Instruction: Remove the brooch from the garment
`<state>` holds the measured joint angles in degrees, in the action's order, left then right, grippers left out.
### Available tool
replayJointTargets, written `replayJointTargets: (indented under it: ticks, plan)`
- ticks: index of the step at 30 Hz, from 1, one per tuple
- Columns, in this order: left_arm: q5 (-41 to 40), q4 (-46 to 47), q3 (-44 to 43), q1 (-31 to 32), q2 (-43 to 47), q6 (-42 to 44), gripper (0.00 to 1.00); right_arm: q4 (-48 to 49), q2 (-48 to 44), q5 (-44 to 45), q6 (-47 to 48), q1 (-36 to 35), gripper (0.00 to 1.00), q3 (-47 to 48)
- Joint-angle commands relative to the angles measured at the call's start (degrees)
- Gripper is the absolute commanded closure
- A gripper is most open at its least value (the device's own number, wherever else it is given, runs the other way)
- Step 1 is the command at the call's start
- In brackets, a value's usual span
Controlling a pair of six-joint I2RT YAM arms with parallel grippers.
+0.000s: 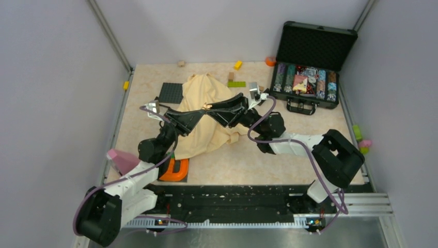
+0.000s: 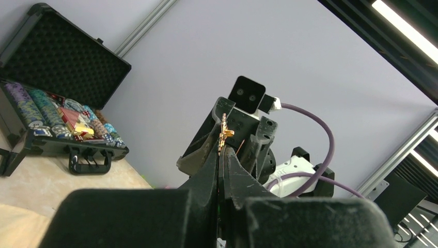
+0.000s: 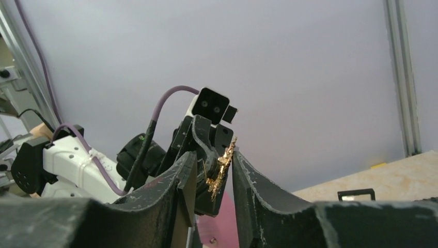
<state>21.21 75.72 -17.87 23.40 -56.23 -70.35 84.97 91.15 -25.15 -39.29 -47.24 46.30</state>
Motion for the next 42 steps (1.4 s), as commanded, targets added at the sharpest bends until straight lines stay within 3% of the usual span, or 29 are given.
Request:
replayJointTargets:
  ticks: [1,10,22,29,34,42]
  plan:
    - [0.79,3.97,-0.9,0.23,-0.48,-0.18,1.0,1.6,0.65,-0.74,0.34,-1.02,0.71,2.98]
    - [1.43,5.22,-0.76,0.24,-0.46,0.48,1.0,2.13,0.87,-0.75,0.03,-1.11,0.86,2.43]
    - [5.07,10.3,0.11,1.27,1.59,13.65,1.0,-3.62,-1.45,4.49,2.68,-2.08,1.0,0.69]
    - [5.56,16.68,1.09,2.35,1.75,16.62,1.0,-4.38,-1.7,5.05,3.68,-2.07,1.0,-0.06]
    - [6.83,17.01,0.82,2.44,3.75,18.97,1.0,-6.29,-2.21,3.59,3.37,-2.06,1.0,-0.32]
    - [4.93,17.01,2.08,2.51,6.02,20.95,1.0,-3.76,-3.61,8.24,2.07,-1.9,1.0,-4.22]
